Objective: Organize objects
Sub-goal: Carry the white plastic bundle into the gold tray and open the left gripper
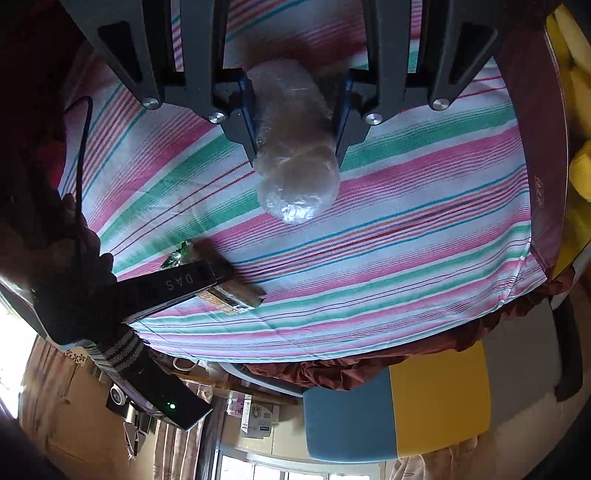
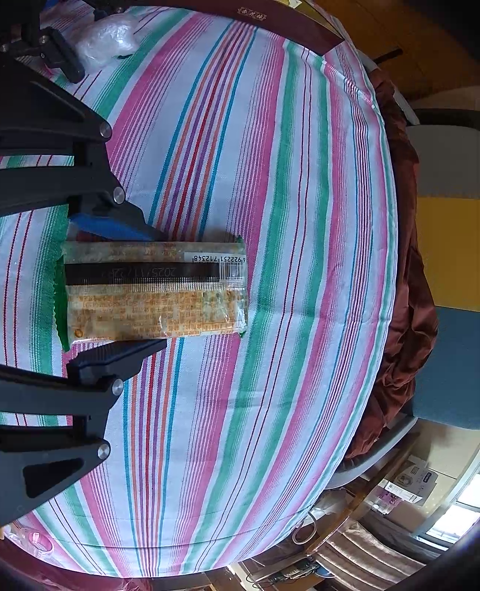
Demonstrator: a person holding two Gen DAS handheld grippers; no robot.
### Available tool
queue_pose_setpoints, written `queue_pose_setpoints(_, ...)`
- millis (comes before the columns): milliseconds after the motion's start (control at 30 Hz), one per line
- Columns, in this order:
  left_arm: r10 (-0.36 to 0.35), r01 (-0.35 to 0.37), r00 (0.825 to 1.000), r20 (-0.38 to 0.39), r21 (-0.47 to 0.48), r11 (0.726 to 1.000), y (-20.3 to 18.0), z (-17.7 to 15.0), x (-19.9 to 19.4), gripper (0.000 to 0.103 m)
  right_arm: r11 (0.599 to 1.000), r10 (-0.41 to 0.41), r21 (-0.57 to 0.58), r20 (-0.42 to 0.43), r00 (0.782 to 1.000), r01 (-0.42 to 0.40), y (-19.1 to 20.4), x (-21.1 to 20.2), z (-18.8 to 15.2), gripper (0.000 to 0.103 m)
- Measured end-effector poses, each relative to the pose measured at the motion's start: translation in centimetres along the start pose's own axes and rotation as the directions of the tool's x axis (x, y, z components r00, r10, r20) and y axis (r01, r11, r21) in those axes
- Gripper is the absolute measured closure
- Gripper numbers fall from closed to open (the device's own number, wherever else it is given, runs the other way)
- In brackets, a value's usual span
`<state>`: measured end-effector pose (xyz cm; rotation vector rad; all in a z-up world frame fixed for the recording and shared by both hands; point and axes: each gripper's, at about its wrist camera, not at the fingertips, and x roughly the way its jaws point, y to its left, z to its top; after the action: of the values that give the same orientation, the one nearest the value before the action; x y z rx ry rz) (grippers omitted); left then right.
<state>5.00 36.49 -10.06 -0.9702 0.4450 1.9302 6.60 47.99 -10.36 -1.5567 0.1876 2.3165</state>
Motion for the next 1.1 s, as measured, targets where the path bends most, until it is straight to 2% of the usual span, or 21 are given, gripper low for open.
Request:
queue_pose_setpoints(233, -0.031, 0.034, 0.996, 0.081, -0.034, 0.999, 1.0, 0.5, -4.9, 0.069, 1.0, -0.011, -0.002, 0.011, 1.0, 0.011, 0.0, 0.5, 0.4, 0.055)
queue_pose_setpoints(367, 0.005, 0.012, 0.989, 0.149, -0.109, 0.994, 4.1, 1.2, -8.6, 0.069, 1.0, -0.02, 0.001, 0.015, 1.0, 0.019, 0.2, -0.2, -0.2, 0.055)
queue_pose_setpoints(467, 0.059, -0.022, 0.981, 0.184, -0.194, 0.981, 7.8, 1.1, -11.4, 0.068, 1.0, -0.03, -0.002, 0.019, 0.999, 0.03, 0.4, 0.3, 0.2, 0.055)
queue_pose_setpoints(567, 0.125, -0.067, 0.976, 0.18, -0.3, 0.952, 12.5, 0.3, -13.5, 0.068, 0.999, -0.036, -0.005, 0.023, 0.999, 0.036, 0.6, -0.1, -0.1, 0.055)
queue_pose_setpoints(667, 0.172, -0.1, 0.975, 0.138, -0.417, 0.903, 17.5, -1.4, -14.5, 0.068, 0.999, -0.042, -0.009, 0.025, 0.999, 0.042, 0.8, -0.2, -0.2, 0.055)
queue_pose_setpoints(800, 0.272, -0.18, 0.956, 0.106, -0.523, 0.833, 22.7, -4.4, -16.4, 0.068, 0.999, -0.047, -0.009, 0.027, 0.999, 0.047, 1.0, -0.4, -0.4, 0.055)
queue_pose_setpoints(900, 0.309, -0.212, 0.949, 0.069, -0.586, 0.782, 25.7, -6.4, -16.9, 0.068, 0.999, -0.052, -0.012, 0.028, 0.998, 0.052, 1.3, -0.5, -0.5, 0.055)
queue_pose_setpoints(967, 0.303, -0.211, 0.952, 0.046, -0.62, 0.756, 27.3, -7.3, -16.8, 0.068, 0.999, -0.053, -0.012, 0.028, 0.998, 0.053, 1.2, -0.4, -0.4, 0.055)
queue_pose_setpoints(1100, 0.295, -0.231, 0.956, 0.005, -0.608, 0.76, 28.2, -7.2, -15.5, 0.068, 0.998, -0.062, -0.002, 0.028, 0.998, 0.062, 1.3, -0.4, -0.3, 0.055)
